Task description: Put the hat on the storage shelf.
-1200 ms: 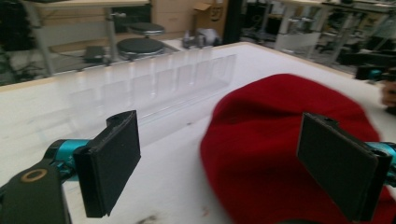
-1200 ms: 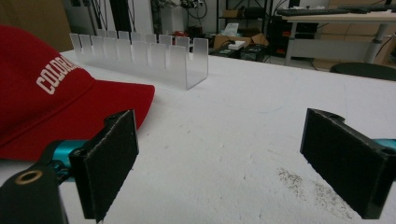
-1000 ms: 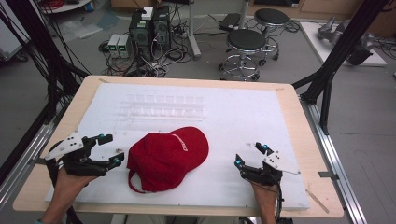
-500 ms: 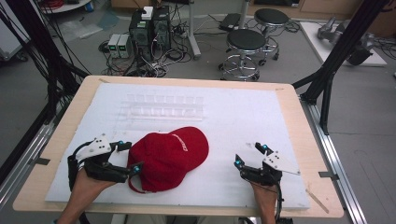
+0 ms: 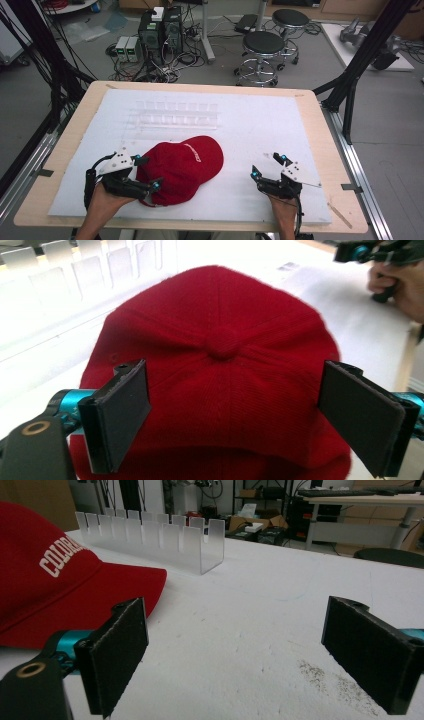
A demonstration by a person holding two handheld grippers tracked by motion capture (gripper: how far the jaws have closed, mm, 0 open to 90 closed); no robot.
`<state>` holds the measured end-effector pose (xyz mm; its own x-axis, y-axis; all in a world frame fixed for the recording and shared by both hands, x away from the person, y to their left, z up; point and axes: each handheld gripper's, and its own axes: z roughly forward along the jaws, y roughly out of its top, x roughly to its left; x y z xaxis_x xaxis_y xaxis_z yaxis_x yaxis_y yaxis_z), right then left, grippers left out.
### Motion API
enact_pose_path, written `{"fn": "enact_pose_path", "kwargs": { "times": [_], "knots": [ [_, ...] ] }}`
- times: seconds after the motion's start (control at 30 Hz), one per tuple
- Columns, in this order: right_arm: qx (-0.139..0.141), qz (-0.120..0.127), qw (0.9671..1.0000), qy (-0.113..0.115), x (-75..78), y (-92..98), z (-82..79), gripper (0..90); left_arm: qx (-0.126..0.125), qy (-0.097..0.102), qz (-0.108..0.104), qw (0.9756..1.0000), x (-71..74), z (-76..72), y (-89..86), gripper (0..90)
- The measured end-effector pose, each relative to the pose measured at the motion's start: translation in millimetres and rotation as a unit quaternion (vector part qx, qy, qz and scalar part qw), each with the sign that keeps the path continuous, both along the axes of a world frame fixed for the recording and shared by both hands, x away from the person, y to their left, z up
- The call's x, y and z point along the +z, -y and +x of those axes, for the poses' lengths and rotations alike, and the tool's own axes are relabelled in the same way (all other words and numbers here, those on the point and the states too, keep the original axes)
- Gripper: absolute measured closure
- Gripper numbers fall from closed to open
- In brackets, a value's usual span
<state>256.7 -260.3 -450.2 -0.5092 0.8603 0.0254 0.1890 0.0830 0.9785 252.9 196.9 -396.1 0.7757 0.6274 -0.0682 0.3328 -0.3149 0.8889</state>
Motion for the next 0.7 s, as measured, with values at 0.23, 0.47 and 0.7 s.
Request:
{"fn": "enact_pose_path", "kwargs": {
  "times": [0.23, 0.47, 0.7],
  "knots": [
    [0.001, 0.000, 1.0000, 0.002, 0.0, 1.0, 0.4, 10.3, 0.006, -0.013, 0.032, 0.9994, -6.7, 1.6, 4.2, 13.9],
    [0.001, 0.000, 1.0000, 0.002, 0.0, 1.0, 0.4, 10.3, 0.016, -0.035, 0.050, 0.9980, -14.6, 3.4, 7.8, 14.1],
    [0.001, 0.002, 1.0000, 0.002, -0.1, 1.0, 0.2, 10.3, 0.000, -0.052, 0.043, 0.9977, -16.6, 7.4, 7.3, 33.5]
  ]
}}
